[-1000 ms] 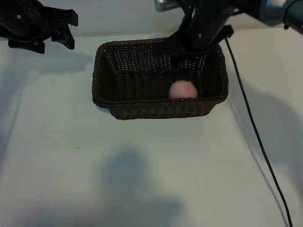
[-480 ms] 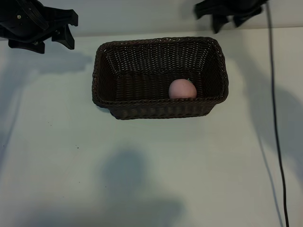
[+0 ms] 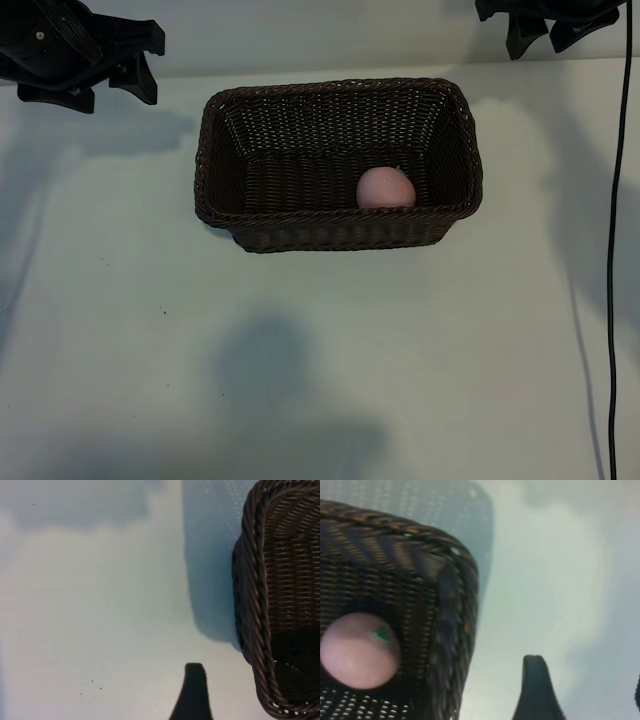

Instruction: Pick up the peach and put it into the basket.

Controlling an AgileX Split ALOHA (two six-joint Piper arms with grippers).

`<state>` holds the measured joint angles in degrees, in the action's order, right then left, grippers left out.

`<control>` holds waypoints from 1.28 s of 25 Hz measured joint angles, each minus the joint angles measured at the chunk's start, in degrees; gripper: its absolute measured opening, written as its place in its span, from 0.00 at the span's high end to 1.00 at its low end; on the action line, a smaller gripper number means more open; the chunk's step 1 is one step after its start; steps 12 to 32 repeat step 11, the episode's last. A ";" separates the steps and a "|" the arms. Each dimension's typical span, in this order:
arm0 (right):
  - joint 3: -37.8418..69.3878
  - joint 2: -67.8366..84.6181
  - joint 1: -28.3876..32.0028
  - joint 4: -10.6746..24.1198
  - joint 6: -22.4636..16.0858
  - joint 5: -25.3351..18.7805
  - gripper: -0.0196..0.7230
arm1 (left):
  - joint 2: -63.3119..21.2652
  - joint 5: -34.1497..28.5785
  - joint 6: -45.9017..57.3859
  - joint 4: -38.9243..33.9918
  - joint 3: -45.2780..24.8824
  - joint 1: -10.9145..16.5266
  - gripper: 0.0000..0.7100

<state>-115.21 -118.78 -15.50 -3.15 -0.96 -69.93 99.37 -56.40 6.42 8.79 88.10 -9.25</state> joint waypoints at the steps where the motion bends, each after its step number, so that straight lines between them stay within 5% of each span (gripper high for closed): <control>1: 0.00 0.00 0.00 0.00 0.19 0.00 0.35 | 0.00 0.00 0.00 0.00 0.00 0.00 0.18; 32: 0.00 0.00 0.00 0.00 0.43 0.00 0.35 | 0.00 -0.02 -0.10 0.00 0.00 0.00 0.18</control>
